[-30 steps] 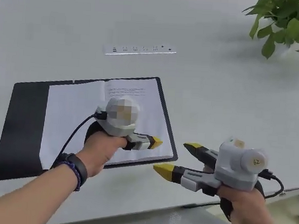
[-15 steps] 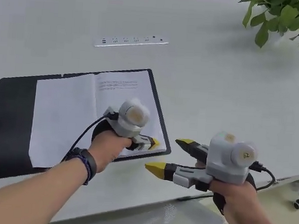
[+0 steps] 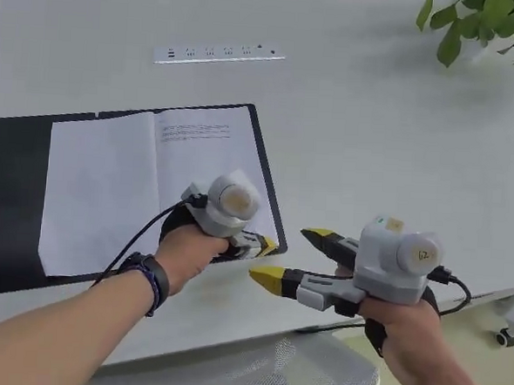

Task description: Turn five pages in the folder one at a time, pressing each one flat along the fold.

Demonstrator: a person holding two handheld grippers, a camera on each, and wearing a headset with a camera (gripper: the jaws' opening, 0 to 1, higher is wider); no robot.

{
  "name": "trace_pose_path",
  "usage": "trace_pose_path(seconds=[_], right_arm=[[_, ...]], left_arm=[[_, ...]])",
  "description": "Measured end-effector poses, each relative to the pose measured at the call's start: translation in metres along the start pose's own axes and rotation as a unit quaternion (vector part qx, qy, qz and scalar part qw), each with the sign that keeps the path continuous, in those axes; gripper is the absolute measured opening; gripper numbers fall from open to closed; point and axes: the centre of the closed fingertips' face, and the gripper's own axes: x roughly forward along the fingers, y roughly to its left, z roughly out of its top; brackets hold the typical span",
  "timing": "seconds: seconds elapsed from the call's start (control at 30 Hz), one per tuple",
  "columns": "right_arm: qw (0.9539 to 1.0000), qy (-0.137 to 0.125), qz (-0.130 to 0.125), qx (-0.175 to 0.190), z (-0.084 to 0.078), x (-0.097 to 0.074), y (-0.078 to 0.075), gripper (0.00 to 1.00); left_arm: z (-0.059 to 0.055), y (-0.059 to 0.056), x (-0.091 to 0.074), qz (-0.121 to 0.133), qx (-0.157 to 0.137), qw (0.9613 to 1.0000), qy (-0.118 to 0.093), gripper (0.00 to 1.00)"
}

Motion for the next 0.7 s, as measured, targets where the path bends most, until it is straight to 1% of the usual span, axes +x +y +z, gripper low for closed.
trace_pose_path(seconds=[0.17,0.27,0.37,0.47,0.5,0.53,0.6,0.63,0.7], right_arm=[[1.0,0.005,0.006,0.001,-0.002,0.002,0.002,0.74],[0.9999,0.009,0.011,-0.001,-0.003,0.005,0.003,0.74],[0.9998,0.01,0.016,-0.001,-0.002,0.008,0.003,0.74],[0.9997,0.01,0.021,-0.001,0.0,0.011,0.004,0.74],[0.9997,0.011,0.023,-0.001,0.0,0.012,0.004,0.74],[0.9996,0.013,0.024,-0.003,0.0,0.013,0.004,0.74],[0.9996,0.013,0.027,-0.004,0.001,0.014,0.004,0.73],[0.9995,0.013,0.028,-0.004,0.002,0.014,0.005,0.73],[0.9994,0.013,0.03,-0.004,0.004,0.015,0.004,0.73]], left_arm=[[-0.001,0.001,-0.001,-0.006,-0.007,0.9999,-0.007,0.64],[-0.002,0.001,-0.002,-0.009,-0.006,0.9999,-0.008,0.62],[-0.003,0.003,-0.004,-0.014,-0.02,0.9996,-0.014,0.61],[-0.003,0.002,-0.004,-0.018,-0.024,0.9994,-0.016,0.61],[-0.002,0.002,-0.005,-0.019,-0.03,0.9992,-0.018,0.62],[-0.001,0.0,-0.006,-0.023,-0.044,0.9986,-0.019,0.63],[0.0,-0.002,-0.006,-0.026,-0.053,0.998,-0.023,0.66],[0.001,-0.002,-0.006,-0.026,-0.056,0.9978,-0.025,0.67],[0.001,0.0,-0.005,-0.017,-0.058,0.9978,-0.026,0.65]])
